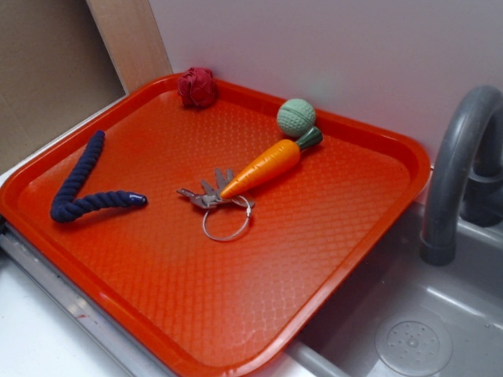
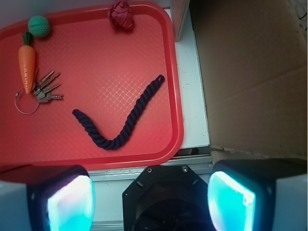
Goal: Grab the green ball.
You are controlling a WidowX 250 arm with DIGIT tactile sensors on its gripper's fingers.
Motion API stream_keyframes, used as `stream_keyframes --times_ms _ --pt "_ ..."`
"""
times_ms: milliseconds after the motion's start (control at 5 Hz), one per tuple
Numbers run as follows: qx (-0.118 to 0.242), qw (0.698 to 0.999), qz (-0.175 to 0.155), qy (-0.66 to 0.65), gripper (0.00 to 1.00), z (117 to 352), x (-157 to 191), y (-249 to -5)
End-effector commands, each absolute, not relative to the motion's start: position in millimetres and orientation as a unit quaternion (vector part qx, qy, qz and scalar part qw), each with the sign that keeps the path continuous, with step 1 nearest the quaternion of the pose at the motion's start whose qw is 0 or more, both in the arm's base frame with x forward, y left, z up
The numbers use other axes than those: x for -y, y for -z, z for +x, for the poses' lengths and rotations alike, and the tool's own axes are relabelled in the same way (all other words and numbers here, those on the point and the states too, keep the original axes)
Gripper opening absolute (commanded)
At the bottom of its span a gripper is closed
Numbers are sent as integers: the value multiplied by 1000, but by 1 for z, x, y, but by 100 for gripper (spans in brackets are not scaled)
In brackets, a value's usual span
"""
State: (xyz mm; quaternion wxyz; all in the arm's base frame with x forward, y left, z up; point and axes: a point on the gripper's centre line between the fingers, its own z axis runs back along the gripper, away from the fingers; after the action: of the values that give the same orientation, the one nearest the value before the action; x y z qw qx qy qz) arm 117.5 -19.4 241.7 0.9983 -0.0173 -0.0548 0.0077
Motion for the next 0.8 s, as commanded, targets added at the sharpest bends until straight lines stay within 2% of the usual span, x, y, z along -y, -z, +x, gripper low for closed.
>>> stream_keyframes --times_ms 0,200,600 --pt "55 998 -17 -8 100 118 19 -242" --pt "105 990 -92 -9 100 137 53 -227" --pt "140 978 -148 43 100 177 113 -187"
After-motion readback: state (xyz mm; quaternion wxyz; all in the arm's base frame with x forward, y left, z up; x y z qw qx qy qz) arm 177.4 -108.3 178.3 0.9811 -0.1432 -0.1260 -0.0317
